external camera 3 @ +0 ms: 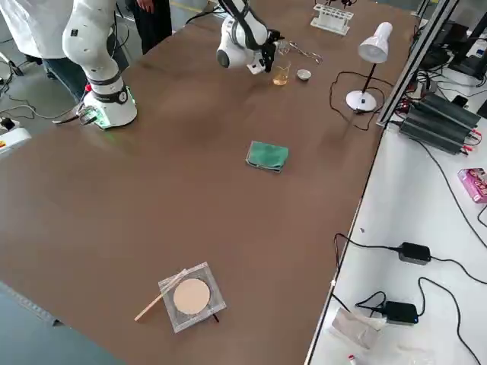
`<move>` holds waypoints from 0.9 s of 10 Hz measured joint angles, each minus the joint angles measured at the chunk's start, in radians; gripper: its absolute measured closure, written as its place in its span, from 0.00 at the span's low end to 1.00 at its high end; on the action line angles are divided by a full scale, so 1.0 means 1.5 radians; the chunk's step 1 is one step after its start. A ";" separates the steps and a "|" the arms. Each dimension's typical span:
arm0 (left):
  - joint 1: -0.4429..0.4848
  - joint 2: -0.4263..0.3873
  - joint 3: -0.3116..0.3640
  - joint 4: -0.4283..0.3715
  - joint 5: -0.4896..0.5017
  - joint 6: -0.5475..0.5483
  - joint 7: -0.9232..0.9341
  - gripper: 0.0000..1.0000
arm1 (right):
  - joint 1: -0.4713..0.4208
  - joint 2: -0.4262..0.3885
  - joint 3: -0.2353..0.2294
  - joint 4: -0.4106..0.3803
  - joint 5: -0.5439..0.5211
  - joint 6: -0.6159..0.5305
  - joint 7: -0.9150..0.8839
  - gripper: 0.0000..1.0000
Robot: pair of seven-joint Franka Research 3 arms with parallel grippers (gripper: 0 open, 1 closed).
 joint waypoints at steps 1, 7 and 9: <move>0.000 -0.013 0.000 0.002 0.000 0.000 -0.001 0.00 | 0.000 0.000 0.000 0.000 -0.002 0.000 0.006 0.41; 0.003 -0.185 0.034 0.014 0.001 -0.002 -0.024 0.00 | -0.004 0.000 0.000 0.002 -0.008 -0.001 0.038 0.41; 0.000 -0.259 0.035 0.014 0.033 -0.003 -0.100 0.00 | -0.004 0.000 0.000 0.002 -0.008 -0.001 0.046 0.41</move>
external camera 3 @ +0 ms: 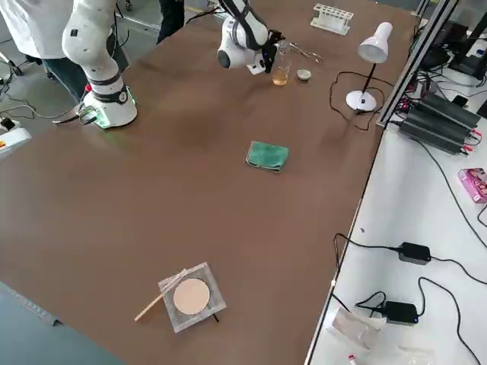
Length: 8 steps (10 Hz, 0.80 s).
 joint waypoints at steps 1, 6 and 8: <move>-0.002 -0.032 0.000 0.000 0.019 0.000 -0.052 0.00 | 0.000 0.000 0.000 0.000 0.000 0.000 0.008 0.41; -0.068 -0.151 -0.002 -0.005 0.075 0.000 -0.306 0.00 | 0.000 0.000 0.000 0.002 -0.003 -0.001 0.045 0.41; -0.116 -0.185 -0.002 -0.007 0.109 0.009 -0.384 0.00 | 0.000 0.000 0.000 0.005 -0.003 -0.005 0.055 0.41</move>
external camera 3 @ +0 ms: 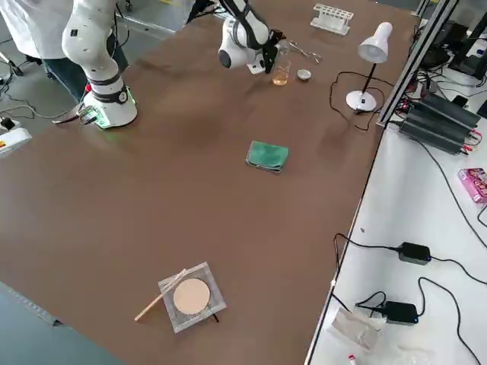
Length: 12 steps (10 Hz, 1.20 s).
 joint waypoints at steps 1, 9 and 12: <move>-0.021 -0.020 0.000 -0.002 0.019 0.005 -0.047 0.00 | 0.000 0.000 0.000 0.001 0.000 -0.002 0.008 0.41; -0.174 -0.112 -0.041 -0.017 0.188 0.064 -0.402 0.00 | -0.017 0.000 -0.001 0.001 -0.018 -0.023 0.054 0.41; -0.181 -0.135 -0.117 -0.007 0.278 0.069 -0.556 0.00 | -0.019 0.000 0.000 0.001 -0.023 -0.026 0.059 0.41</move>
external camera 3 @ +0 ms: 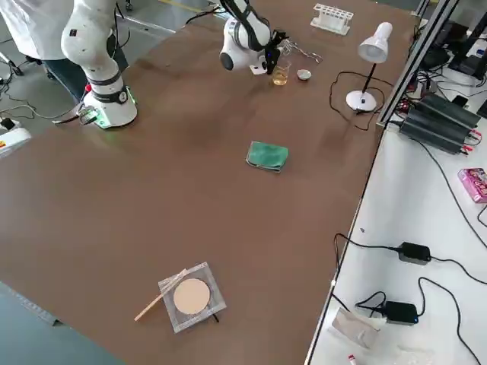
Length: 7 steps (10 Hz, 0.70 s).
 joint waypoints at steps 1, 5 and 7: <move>-0.001 -0.012 -0.008 0.000 0.004 0.000 -0.039 0.00 | -0.002 0.000 0.000 0.000 -0.002 -0.003 0.006 0.41; -0.001 -0.040 -0.026 0.003 0.026 0.000 -0.206 0.00 | -0.010 0.000 0.000 0.000 -0.016 -0.010 0.029 0.41; 0.000 -0.042 -0.059 0.027 0.062 -0.043 -0.382 0.00 | -0.010 0.000 0.000 0.000 -0.016 -0.011 0.034 0.41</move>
